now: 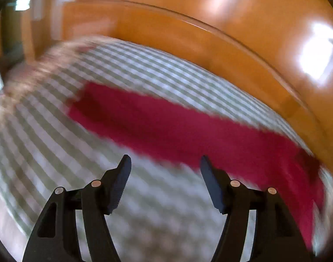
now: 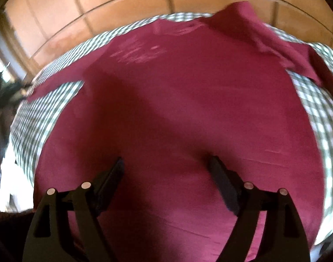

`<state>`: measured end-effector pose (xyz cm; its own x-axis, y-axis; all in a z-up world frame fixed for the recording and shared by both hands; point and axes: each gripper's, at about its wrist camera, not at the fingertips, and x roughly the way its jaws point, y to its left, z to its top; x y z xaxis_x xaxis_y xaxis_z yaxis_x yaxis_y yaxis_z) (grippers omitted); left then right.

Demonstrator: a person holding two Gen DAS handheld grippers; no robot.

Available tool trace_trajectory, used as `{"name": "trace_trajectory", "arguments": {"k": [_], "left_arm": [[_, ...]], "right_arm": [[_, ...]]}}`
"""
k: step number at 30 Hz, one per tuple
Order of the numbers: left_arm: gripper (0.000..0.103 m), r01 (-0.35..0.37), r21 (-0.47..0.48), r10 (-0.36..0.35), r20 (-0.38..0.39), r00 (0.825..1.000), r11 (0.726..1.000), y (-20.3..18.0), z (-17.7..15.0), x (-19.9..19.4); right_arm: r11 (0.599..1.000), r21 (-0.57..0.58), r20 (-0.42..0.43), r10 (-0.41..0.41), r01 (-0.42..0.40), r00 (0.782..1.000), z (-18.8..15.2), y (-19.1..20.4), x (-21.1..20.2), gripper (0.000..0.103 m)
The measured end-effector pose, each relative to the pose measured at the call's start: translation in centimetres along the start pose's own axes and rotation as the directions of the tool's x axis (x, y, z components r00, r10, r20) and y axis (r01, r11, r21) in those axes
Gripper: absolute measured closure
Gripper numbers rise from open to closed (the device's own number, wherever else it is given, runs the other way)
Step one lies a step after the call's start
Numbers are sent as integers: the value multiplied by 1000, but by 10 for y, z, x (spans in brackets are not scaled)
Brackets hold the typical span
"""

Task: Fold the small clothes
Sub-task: 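Lay the sweater flat on the bed and open both tools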

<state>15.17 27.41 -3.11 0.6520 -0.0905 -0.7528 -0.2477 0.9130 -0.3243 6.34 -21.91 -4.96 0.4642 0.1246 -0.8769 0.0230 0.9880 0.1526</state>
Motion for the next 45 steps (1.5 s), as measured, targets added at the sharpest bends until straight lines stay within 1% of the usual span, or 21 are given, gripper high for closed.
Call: {"name": "trace_trajectory", "arguments": {"k": [3, 6, 8, 11, 13, 14, 15, 20, 22, 23, 24, 26, 28, 31, 32, 34, 36, 39, 41, 44, 45], "left_arm": [[40, 180, 82, -173, -90, 981, 980, -37, -55, -22], [49, 306, 124, -273, -228, 935, 944, -70, -115, -32], [49, 351, 113, -309, -281, 909, 930, -81, -141, -34], [49, 386, 109, -328, -352, 877, 916, -100, -177, -33], [65, 388, 130, -317, -375, 871, 913, -110, -191, -30], [81, 374, 149, -294, -388, 874, 915, -115, -193, -27], [88, 360, 165, -275, -389, 879, 918, -118, -195, -25], [95, 346, 206, -263, -345, 901, 915, -127, -201, -41], [95, 339, 220, -252, -344, 904, 915, -121, -200, -46], [95, 333, 221, -246, -346, 905, 917, -120, -203, -46], [95, 328, 217, -240, -351, 905, 920, -118, -204, -46], [95, 317, 218, -227, -355, 907, 923, -113, -207, -46], [97, 296, 230, -202, -360, 911, 927, -107, -208, -50], [97, 282, 240, -183, -366, 912, 929, -100, -206, -58], [94, 276, 241, -183, -348, 919, 930, -99, -200, -62], [75, 262, 246, -188, -286, 940, 933, -101, -184, -71], [38, 239, 245, -194, -195, 961, 940, -108, -166, -76], [34, 205, 298, -176, -121, 977, 932, -137, -145, -64], [34, 189, 312, -167, -96, 981, 931, -155, -136, -49], [34, 196, 331, -177, -85, 980, 923, -188, -130, -22], [29, 187, 348, -169, -82, 982, 919, -199, -130, -13]], "right_arm": [[994, 63, 28, -92, 90, 995, -4, -38, -19, 23], [974, 138, 18, -184, 180, 983, -18, -81, -36, 22], [968, 162, -3, -194, 192, 981, -31, -102, -45, 22], [978, 109, -24, -174, 176, 984, -48, -99, -50, 22], [978, 60, -22, -201, 202, 979, -58, -91, -51, 22], [976, 48, -18, -212, 212, 977, -61, -88, -52, 22], [976, 51, -12, -213, 213, 977, -65, -88, -54, 22], [963, 112, -16, -244, 244, 970, -76, -103, -59, 22], [974, 114, -70, -188, 196, 980, -83, -106, -53, 43], [977, 91, -59, -190, 195, 980, -85, -103, -55, 54], [980, 60, -54, -184, 187, 981, -87, -98, -57, 73], [988, 45, -63, -147, 150, 987, -90, -93, -65, 90], [993, 24, -59, -117, 119, 991, -93, -93, -76, 92], [991, -4, -99, -135, 135, 986, -97, -95, -80, 95], [991, -6, -107, -131, 131, 986, -98, -97, -81, 95], [992, 13, -98, -120, 122, 988, -97, -103, -86, 93], [988, 85, -48, -129, 133, 991, -89, -117, -96, 68], [960, 189, 58, -219, 205, 974, -65, -146, -110, 52], [925, 252, 112, -321, 286, 940, -48, -168, -113, 39], [873, 333, 131, -416, 356, 900, -19, -199, -102, 39], [865, 343, 133, -431, 366, 893, -12, -205, -98, 38]]}}
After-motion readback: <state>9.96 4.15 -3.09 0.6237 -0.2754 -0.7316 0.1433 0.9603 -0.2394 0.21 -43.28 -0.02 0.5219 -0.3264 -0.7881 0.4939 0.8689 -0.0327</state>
